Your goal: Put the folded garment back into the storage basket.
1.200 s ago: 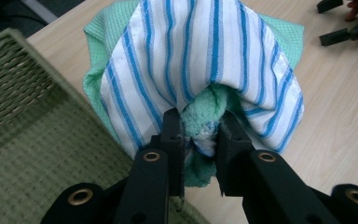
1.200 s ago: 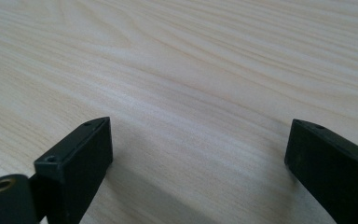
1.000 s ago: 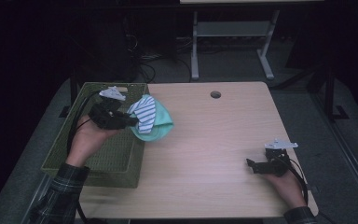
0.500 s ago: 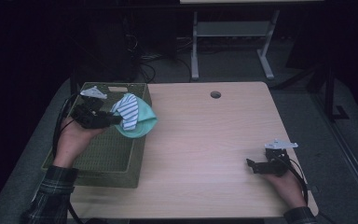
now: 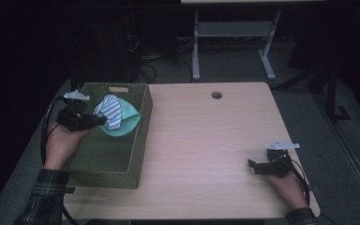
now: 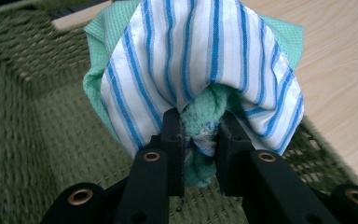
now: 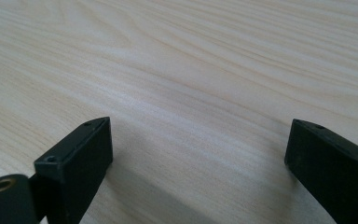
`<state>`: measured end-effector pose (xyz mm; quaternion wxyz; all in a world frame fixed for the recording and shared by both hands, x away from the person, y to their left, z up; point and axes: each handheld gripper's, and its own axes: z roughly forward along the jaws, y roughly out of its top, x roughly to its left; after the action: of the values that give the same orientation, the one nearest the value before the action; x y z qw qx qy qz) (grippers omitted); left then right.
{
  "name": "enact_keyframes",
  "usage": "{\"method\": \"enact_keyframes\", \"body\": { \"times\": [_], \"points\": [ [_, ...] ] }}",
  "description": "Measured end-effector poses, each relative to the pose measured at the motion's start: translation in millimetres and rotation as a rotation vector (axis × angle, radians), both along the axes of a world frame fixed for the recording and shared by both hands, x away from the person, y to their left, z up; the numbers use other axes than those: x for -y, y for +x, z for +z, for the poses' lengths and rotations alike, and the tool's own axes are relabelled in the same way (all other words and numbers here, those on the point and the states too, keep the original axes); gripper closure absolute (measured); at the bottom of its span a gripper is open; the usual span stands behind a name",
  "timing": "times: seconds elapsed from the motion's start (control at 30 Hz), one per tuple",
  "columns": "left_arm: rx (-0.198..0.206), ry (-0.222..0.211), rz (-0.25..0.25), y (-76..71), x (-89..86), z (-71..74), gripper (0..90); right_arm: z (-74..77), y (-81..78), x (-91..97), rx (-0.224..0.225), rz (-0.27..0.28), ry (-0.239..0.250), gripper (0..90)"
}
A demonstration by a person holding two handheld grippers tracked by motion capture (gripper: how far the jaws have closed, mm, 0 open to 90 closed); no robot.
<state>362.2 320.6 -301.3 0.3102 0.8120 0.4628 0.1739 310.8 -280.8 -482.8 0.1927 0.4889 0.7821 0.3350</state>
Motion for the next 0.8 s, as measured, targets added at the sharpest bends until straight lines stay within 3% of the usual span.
{"method": "enact_keyframes", "body": {
  "times": [0.33, 0.8],
  "points": [
    [-0.021, -0.007, 0.05, 3.9, -16.2, -28.5, 75.3, 0.0, 0.0, 0.0, 0.0, 0.0, 0.0, 7.1],
    [-0.046, -0.007, 0.071, 7.3, -18.2, -67.5, 75.1, 0.0, 0.0, 0.1, -0.001, 0.0, 0.0, 7.1]
  ]
}}
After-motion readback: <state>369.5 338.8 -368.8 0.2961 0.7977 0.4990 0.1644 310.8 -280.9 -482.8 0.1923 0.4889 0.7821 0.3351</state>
